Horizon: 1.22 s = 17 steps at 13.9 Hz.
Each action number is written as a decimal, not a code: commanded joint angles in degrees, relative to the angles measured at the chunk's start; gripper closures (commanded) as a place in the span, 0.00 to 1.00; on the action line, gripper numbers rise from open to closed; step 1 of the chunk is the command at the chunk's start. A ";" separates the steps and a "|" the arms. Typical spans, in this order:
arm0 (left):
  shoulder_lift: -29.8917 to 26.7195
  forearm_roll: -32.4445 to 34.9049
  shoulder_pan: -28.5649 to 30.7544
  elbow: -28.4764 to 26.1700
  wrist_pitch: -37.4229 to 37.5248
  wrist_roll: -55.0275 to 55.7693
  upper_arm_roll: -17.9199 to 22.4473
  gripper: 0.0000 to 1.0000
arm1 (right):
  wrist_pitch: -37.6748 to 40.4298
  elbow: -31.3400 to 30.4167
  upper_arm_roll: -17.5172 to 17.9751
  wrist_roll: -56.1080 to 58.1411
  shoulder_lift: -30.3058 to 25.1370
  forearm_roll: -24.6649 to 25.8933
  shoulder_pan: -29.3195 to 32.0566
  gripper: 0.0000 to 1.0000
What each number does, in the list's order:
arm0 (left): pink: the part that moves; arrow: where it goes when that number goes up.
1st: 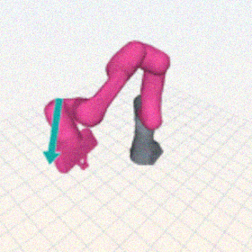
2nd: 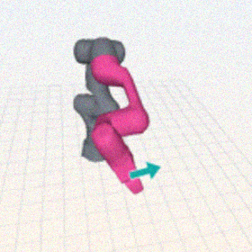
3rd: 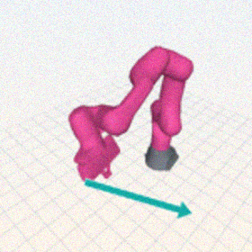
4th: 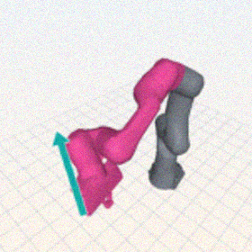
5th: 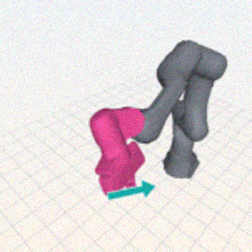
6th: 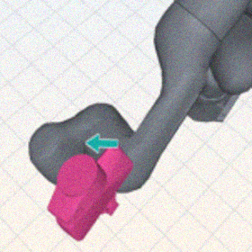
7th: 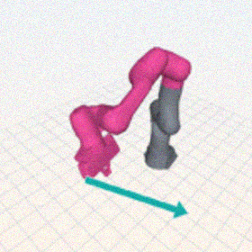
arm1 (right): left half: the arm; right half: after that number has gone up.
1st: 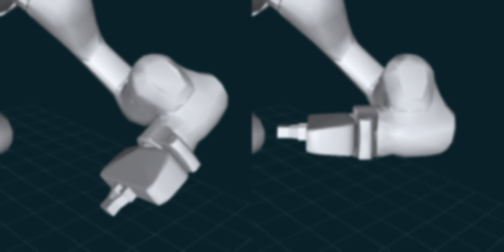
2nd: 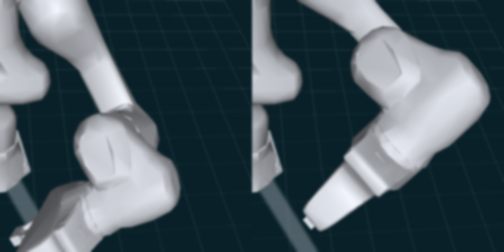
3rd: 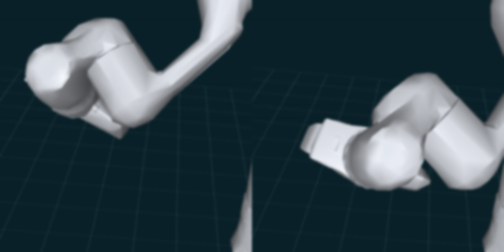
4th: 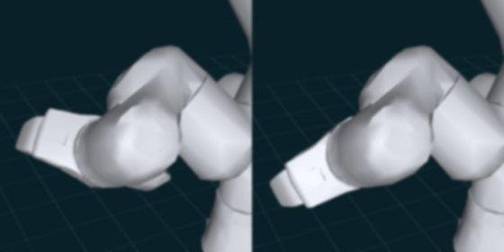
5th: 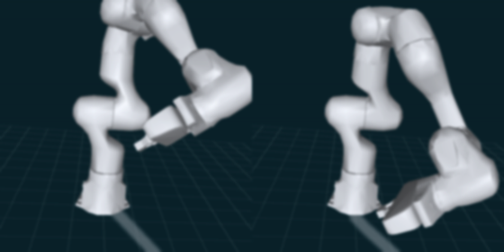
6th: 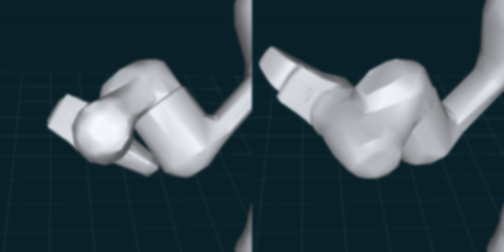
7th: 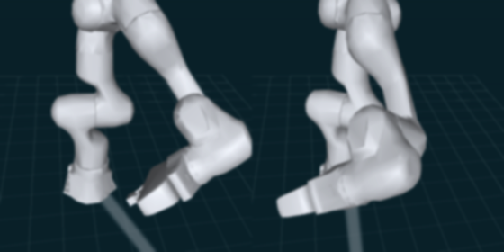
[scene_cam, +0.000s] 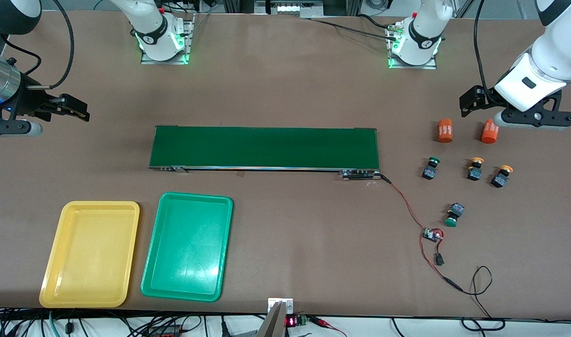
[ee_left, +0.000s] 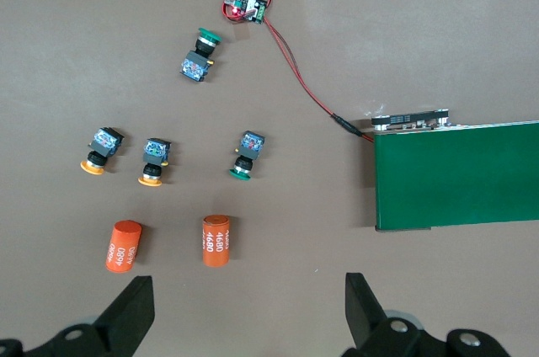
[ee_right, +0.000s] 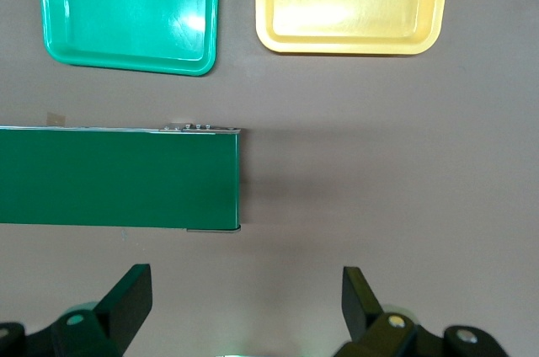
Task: Sort buttons by color to trays
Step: 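Reach the left gripper down toward the first orange cylinder cell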
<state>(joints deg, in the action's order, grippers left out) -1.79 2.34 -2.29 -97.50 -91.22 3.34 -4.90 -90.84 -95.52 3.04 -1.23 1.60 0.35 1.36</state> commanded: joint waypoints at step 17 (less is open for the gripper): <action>16.04 2.49 5.98 -4.86 -9.74 -6.68 0.68 0.00 | 0.13 1.48 0.21 -0.52 0.86 -0.70 0.31 0.00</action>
<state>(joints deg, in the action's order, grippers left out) 15.48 3.06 3.01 -98.27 -97.87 -1.16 -3.90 -90.93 -95.31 3.02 -1.24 1.82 0.32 1.43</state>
